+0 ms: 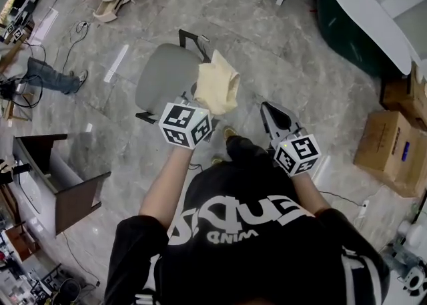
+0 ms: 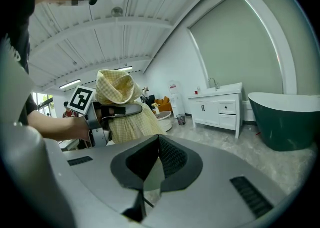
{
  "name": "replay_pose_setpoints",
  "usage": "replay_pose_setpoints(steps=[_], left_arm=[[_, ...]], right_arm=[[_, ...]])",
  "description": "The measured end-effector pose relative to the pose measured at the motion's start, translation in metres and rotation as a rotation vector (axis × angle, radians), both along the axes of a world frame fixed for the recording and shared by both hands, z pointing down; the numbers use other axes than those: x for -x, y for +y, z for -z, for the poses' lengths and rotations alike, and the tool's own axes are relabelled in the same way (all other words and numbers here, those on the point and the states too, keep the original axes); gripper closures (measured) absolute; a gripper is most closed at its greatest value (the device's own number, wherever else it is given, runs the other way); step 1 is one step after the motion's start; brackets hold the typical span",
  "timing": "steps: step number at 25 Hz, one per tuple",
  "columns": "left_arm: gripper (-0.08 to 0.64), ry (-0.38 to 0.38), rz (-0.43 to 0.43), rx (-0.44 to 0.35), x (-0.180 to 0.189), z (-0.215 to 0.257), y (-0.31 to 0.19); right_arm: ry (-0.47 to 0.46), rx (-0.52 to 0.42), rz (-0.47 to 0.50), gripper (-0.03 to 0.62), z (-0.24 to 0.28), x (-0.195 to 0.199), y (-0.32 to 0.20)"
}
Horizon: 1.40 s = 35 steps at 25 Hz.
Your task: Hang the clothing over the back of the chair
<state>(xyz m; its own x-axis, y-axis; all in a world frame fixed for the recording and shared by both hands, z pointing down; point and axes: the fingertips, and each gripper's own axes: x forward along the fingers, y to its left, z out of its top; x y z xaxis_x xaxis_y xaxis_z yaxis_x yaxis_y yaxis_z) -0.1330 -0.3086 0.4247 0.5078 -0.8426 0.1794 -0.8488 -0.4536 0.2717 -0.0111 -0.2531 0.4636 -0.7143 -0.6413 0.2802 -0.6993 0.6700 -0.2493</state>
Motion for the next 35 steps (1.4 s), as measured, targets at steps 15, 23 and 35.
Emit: replay_pose_setpoints(steps=[15,23,35], left_arm=[[0.359,-0.128,-0.245,0.087,-0.058,-0.039,0.023],[0.153,-0.223,-0.389,0.132,-0.086,-0.065,0.035],[0.127,-0.521,-0.685,0.248,-0.112,-0.112,0.06]], right_arm=[[0.011,0.01,-0.078,0.578,-0.004,-0.024,0.003],[0.017,0.014,-0.123,0.578,-0.006,-0.044,0.005],[0.005,0.027,-0.187,0.578,-0.01,-0.076,0.007]])
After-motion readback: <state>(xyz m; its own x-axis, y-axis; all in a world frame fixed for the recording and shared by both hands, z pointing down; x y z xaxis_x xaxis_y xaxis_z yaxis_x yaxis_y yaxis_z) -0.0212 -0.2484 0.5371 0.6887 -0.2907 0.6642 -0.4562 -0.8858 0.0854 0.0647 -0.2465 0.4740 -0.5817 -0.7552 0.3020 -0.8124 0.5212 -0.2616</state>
